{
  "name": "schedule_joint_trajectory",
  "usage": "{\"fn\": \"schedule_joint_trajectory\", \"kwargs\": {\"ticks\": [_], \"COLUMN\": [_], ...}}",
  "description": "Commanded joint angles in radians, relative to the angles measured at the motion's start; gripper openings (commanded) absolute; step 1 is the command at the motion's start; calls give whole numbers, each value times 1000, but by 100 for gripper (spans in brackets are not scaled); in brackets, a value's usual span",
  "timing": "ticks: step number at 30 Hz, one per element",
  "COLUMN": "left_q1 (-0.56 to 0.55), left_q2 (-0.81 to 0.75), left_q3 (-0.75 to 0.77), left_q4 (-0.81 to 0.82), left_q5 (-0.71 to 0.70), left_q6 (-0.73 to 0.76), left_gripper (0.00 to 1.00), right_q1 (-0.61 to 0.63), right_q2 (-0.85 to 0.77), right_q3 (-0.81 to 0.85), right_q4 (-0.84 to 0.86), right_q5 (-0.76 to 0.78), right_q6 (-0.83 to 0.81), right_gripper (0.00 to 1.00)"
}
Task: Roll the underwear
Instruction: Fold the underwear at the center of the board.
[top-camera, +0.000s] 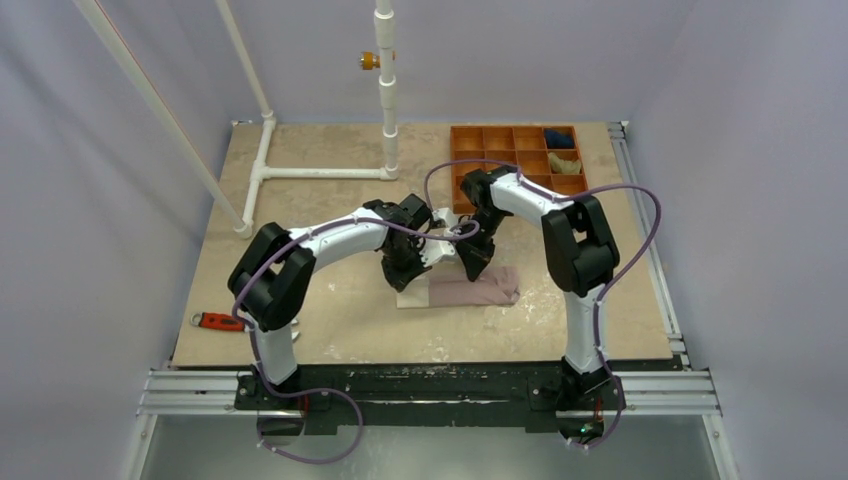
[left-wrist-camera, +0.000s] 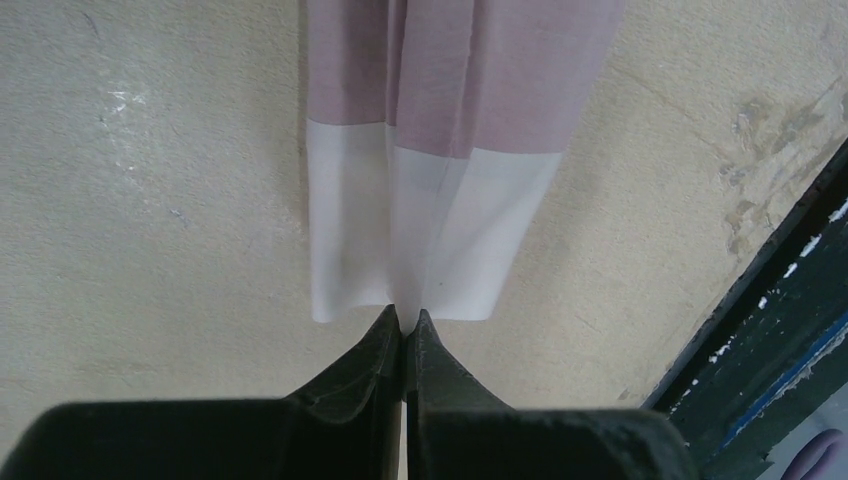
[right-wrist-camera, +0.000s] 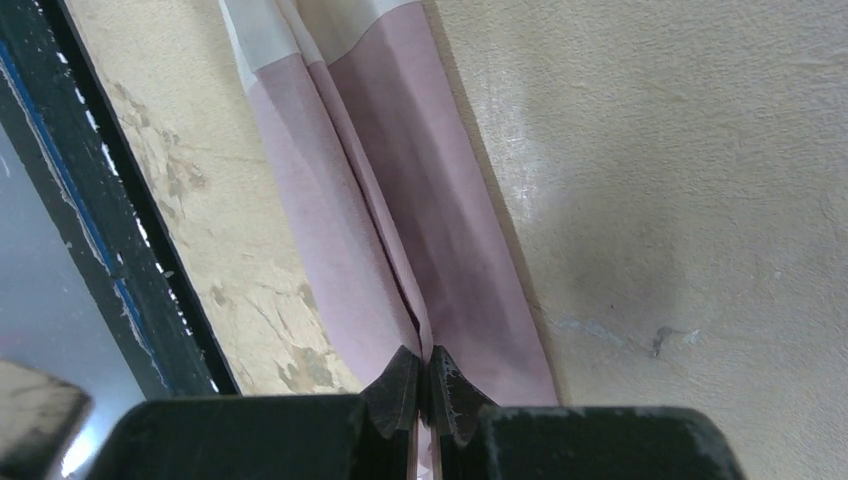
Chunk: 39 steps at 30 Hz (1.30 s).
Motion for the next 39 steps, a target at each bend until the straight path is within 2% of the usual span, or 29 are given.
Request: {"fn": "schedule_joint_trajectory", "kwargs": {"ticks": [1,13,24,27,33,39], "left_q1": [11,12,12,12,11,12], "left_q2": [27,74,91,109,124,130], "left_q3": [54,64,69,80,82,82], "left_q4": [-30,-54,-84,-101,-117,-118], "left_q5": [-47,-80,-101,-111,-112,-113], "left_q6": [-36,-54,-58,-60,-65,-71], "left_gripper": [0,0,0,0,0,0], "right_q1": [-8,-15,-14,-15,-15,-16], "right_q2": [2,30,55,52,44,24], "right_q3": [42,75,108,107,104,99], "right_q4": [-12,-20,-39,-26,1,31], "right_q5": [21,2,-24,-23,-13,-29], "right_q6": [-23,-25,-25,-13,8,17], "right_gripper": [0,0,5,10,27,31]}}
